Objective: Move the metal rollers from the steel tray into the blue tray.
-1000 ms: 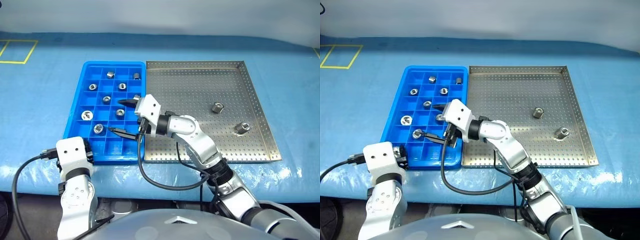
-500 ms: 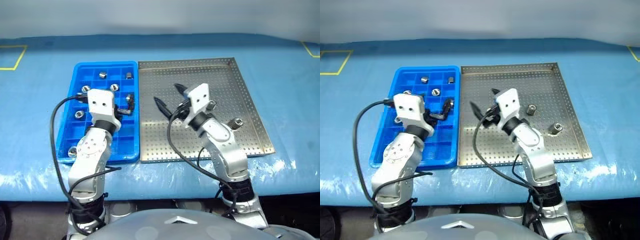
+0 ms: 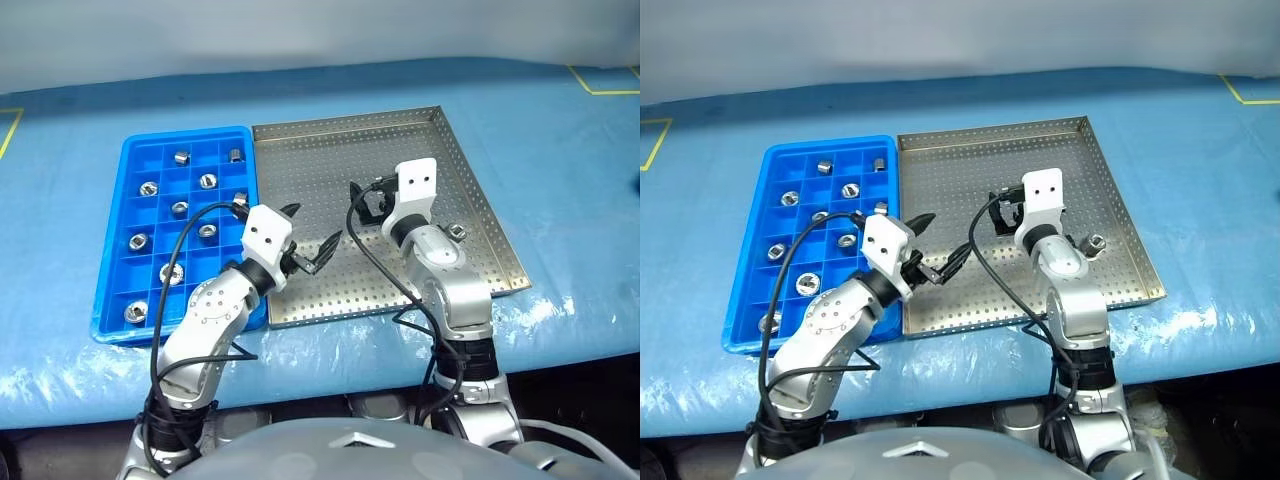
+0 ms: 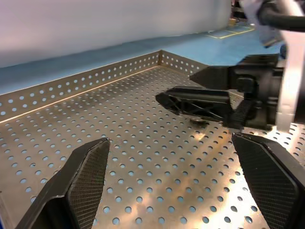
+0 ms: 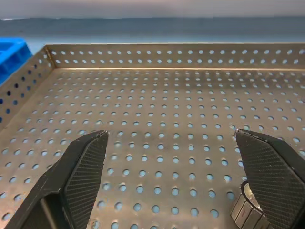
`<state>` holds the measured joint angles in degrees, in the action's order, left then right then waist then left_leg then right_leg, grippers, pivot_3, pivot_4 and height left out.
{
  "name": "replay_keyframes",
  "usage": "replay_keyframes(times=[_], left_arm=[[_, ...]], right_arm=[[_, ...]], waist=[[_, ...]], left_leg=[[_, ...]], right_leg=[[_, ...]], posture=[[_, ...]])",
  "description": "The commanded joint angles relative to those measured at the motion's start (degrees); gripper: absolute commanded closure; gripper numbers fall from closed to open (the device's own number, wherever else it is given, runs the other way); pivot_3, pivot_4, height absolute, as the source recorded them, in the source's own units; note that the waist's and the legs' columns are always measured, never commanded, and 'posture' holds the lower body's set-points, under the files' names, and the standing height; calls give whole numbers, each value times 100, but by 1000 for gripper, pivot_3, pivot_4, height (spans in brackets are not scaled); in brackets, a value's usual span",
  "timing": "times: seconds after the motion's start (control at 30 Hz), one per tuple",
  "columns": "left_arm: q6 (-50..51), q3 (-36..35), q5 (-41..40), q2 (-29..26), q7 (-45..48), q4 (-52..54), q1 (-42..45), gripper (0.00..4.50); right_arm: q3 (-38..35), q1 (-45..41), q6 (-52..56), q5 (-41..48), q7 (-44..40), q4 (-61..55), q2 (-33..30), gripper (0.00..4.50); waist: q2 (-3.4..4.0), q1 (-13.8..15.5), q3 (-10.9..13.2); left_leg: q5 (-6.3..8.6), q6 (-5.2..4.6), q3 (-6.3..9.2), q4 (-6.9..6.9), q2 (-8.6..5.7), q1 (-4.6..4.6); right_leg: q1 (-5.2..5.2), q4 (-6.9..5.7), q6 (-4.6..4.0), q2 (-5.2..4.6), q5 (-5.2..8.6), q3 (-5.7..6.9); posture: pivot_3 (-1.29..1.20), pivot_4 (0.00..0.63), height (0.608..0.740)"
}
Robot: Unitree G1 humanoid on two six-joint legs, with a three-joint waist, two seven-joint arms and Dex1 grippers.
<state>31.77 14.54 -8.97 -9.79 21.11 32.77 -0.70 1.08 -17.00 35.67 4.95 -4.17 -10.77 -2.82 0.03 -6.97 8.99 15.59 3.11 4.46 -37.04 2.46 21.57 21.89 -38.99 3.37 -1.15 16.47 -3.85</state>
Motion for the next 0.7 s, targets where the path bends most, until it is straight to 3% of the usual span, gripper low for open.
replay_keyframes(times=[0.03, 0.57, 0.7], left_arm=[[-303, 120, -113, -114, 220, 128, 9, 31], [-249, 387, -251, -461, 454, 213, -27, 31], [-235, 391, -271, -482, 395, 245, -47, 0]], right_arm=[[-268, -391, -211, -114, 414, 554, 109, 0], [-791, -366, -348, -100, 1121, 1331, 384, 0], [-779, -300, -272, -64, 1169, 1153, 518, 1219]], waist=[[0, 16, 0], [6, 163, 0], [7, 175, 0]], left_leg=[[0, 0, -1, 0, -1, 1], [2, -3, -4, 6, 1, 3], [2, -3, -5, 6, 1, 3]], right_leg=[[0, 2, 0, -1, 0, 0], [5, 4, 0, -2, 0, -1], [6, 4, 0, -3, 0, -1]], posture=[[-80, 150, 740], [-49, 150, 740], [-42, 150, 740]])
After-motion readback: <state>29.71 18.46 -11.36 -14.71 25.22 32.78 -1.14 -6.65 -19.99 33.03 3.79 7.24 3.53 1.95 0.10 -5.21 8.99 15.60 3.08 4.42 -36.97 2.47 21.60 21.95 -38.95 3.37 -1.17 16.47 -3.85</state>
